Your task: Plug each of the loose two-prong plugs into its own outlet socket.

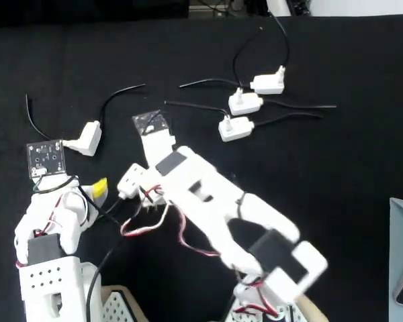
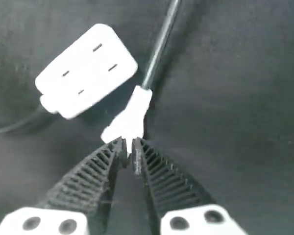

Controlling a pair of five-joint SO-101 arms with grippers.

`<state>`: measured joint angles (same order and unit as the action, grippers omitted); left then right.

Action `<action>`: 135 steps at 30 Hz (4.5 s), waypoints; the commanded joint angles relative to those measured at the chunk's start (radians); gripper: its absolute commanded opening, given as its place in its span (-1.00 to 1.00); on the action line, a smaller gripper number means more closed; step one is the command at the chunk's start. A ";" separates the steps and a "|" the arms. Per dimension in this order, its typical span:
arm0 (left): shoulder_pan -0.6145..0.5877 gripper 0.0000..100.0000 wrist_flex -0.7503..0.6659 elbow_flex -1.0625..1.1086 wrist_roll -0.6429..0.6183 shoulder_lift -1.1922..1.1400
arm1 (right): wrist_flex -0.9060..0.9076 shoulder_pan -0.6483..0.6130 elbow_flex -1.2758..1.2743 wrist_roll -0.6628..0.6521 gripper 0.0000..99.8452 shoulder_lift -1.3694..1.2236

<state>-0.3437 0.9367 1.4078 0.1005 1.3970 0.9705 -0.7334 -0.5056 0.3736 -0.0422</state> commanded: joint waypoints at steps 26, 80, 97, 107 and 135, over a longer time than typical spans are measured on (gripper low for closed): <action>-0.010 -0.36 -0.018 -0.002 -0.008 0.009 | -0.005 -0.017 0.139 0.109 -0.79 -0.110; -0.010 -0.36 -0.167 -0.033 -0.130 0.011 | -0.244 0.048 -0.381 -0.331 -0.98 0.727; 0.349 -0.36 -0.158 -0.211 -0.229 0.011 | -0.262 -0.089 -0.541 -0.397 -0.98 1.029; 0.509 -0.36 0.057 -0.367 -0.149 0.012 | -0.255 -0.081 -0.547 -0.399 -0.98 1.027; -0.222 -0.36 0.040 -0.160 -0.235 0.011 | -0.439 -0.023 -0.219 -0.641 -0.98 0.369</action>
<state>-0.5539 0.9950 1.2421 -0.1266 1.3970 0.5746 -0.7656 -0.8508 -0.2125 0.4595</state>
